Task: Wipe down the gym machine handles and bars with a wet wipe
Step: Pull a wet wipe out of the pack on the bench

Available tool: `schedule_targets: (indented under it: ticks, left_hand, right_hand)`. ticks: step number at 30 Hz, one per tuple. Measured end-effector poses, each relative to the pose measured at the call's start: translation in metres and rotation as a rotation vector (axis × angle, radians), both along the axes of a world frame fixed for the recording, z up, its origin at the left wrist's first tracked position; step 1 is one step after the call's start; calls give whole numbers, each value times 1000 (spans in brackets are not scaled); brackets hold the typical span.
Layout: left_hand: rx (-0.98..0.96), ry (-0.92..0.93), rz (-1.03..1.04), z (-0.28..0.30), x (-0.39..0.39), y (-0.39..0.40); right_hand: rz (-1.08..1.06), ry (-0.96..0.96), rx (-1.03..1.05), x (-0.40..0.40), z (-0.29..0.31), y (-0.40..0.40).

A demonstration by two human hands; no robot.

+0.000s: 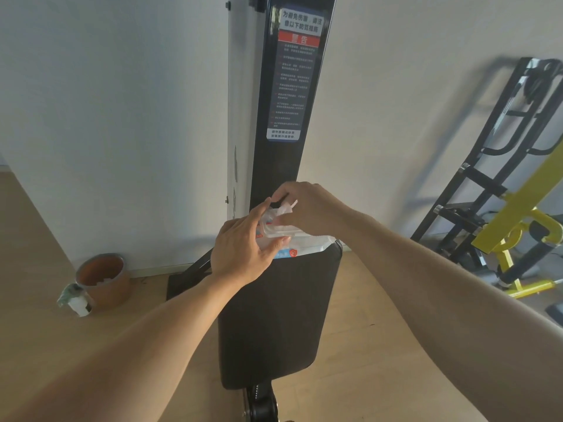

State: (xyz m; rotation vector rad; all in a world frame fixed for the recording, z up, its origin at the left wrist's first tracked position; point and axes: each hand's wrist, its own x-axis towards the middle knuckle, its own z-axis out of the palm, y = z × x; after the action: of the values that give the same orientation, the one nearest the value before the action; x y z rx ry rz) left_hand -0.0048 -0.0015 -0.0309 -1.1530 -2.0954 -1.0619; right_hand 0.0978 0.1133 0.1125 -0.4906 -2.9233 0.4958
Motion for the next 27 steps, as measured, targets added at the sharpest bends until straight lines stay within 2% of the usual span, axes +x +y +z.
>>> schedule_targets:
  ticks: [3, 6, 13, 17, 20, 23, 25, 27]
  left_hand:
    - [-3, 0, -13, 0, 0, 1]
    - [-8, -8, -14, -1, -1, 0]
    - [-4, 2, 0, -1, 0, 0]
    - [-4, -4, -9, 1, 0, -1]
    - [1, 12, -21, 2, 1, -1]
    - [7, 39, -17, 1, 1, 0]
    - [7, 48, -5, 1, 0, 0]
    - [7, 50, -9, 1, 1, 0]
  right_hand:
    - [0, 1, 339, 1, -3, -3]
    - [-31, -28, 486, 1, -9, -1]
    - [-59, 99, 189, -1, -27, 6]
    - [-138, 276, 33, 3, -24, 13]
    - [-110, 248, -6, 6, -18, 13]
    - [-128, 337, -104, 3, -18, 10]
    - [-94, 273, -94, 1, -17, 9]
    - [-69, 157, 75, 1, -19, 7]
